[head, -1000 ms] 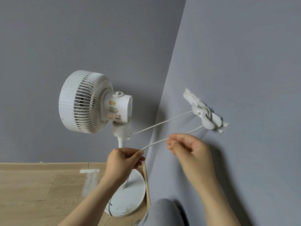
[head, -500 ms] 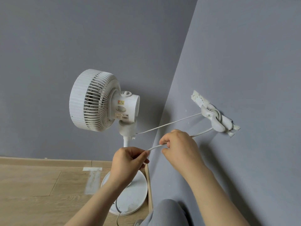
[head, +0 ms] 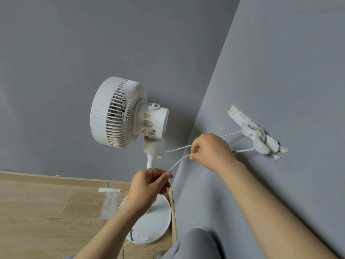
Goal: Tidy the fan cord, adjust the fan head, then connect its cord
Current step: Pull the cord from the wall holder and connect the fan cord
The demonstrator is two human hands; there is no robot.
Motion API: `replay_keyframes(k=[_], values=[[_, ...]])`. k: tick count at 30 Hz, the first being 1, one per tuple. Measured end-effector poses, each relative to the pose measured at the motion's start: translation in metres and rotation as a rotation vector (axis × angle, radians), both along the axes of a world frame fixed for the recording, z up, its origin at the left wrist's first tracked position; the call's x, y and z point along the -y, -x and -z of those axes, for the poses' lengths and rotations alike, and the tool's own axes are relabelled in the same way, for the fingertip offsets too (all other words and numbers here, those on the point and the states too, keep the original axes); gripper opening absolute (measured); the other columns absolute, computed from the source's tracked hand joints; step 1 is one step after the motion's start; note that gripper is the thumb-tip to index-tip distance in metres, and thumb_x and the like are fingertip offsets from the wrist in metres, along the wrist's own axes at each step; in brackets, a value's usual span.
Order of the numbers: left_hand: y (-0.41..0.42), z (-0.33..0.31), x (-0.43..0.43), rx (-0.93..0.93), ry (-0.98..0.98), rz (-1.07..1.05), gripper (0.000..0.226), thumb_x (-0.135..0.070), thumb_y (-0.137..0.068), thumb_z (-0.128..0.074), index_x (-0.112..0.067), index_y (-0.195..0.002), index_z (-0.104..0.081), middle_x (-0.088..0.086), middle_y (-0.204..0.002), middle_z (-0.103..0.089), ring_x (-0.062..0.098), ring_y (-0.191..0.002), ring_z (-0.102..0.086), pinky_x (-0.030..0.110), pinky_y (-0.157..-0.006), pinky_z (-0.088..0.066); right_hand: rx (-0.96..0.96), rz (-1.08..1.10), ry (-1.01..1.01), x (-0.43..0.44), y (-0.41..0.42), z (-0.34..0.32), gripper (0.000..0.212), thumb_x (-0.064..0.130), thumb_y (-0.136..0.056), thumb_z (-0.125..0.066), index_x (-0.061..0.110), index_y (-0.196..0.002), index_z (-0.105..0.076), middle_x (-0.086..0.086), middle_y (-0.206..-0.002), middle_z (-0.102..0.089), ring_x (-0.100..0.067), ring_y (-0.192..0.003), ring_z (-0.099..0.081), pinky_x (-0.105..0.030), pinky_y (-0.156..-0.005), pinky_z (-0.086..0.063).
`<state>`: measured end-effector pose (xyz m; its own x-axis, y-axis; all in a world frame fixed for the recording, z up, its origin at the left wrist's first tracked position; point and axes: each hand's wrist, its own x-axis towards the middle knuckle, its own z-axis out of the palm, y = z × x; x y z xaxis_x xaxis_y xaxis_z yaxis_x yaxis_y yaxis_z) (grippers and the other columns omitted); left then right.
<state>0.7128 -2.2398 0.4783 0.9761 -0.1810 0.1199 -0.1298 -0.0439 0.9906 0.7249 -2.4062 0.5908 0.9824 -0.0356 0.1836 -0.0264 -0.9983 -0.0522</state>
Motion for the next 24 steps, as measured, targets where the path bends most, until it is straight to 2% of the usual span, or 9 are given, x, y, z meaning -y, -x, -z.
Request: replay_keyframes(k=[3, 7, 12, 19, 24], values=[[0.000, 0.000, 0.000, -0.001, 0.021, 0.000, 0.016, -0.016, -0.089, -0.064, -0.010, -0.078, -0.075, 0.003, -0.057, -0.068, 0.011, -0.051, -0.060, 0.019, -0.055, -0.051, -0.021, -0.001, 0.047, 0.004, -0.014, -0.009, 0.009, 0.027, -0.078, -0.072, 0.020, -0.082, -0.073, 0.002, -0.088, -0.067, -0.022, -0.084, -0.061, -0.025, -0.067, -0.039], [-0.002, -0.001, -0.001, 0.004, 0.052, -0.005, 0.017, -0.014, -0.090, -0.063, -0.008, -0.080, -0.075, 0.004, -0.058, -0.066, 0.012, -0.050, -0.058, 0.018, -0.053, -0.048, -0.052, 0.016, 0.087, 0.005, -0.031, -0.031, 0.009, 0.027, -0.078, -0.072, 0.018, -0.077, -0.070, -0.001, -0.080, -0.066, -0.023, -0.077, -0.060, -0.026, -0.065, -0.039], [-0.003, -0.001, -0.004, 0.020, 0.026, 0.007, 0.018, -0.017, -0.090, -0.063, -0.009, -0.081, -0.075, 0.002, -0.058, -0.065, 0.009, -0.050, -0.057, 0.018, -0.053, -0.048, -0.148, 0.036, -0.025, 0.010, -0.044, -0.044, 0.019, 0.014, -0.079, -0.070, 0.012, -0.061, -0.063, -0.014, -0.070, -0.072, -0.028, -0.066, -0.071, -0.036, -0.068, -0.060], [-0.007, 0.001, -0.010, 0.054, -0.068, -0.024, 0.017, -0.021, -0.090, -0.063, -0.017, -0.079, -0.075, -0.001, -0.055, -0.062, 0.005, -0.043, -0.046, 0.015, -0.046, -0.038, -0.202, 0.092, -0.188, 0.028, -0.054, -0.059, 0.010, 0.005, -0.084, -0.065, -0.003, -0.080, -0.066, -0.019, -0.070, -0.069, -0.027, -0.055, -0.064, -0.035, -0.067, -0.058], [-0.005, 0.001, -0.004, 0.037, -0.054, -0.022, 0.016, -0.018, -0.090, -0.063, -0.014, -0.082, -0.075, -0.003, -0.052, -0.058, 0.005, -0.041, -0.042, 0.013, -0.044, -0.036, -0.182, 0.114, -0.181, 0.046, -0.059, -0.079, 0.009, 0.004, -0.087, -0.060, -0.003, -0.085, -0.065, -0.019, -0.076, -0.069, -0.028, -0.063, -0.065, -0.032, -0.066, -0.056]])
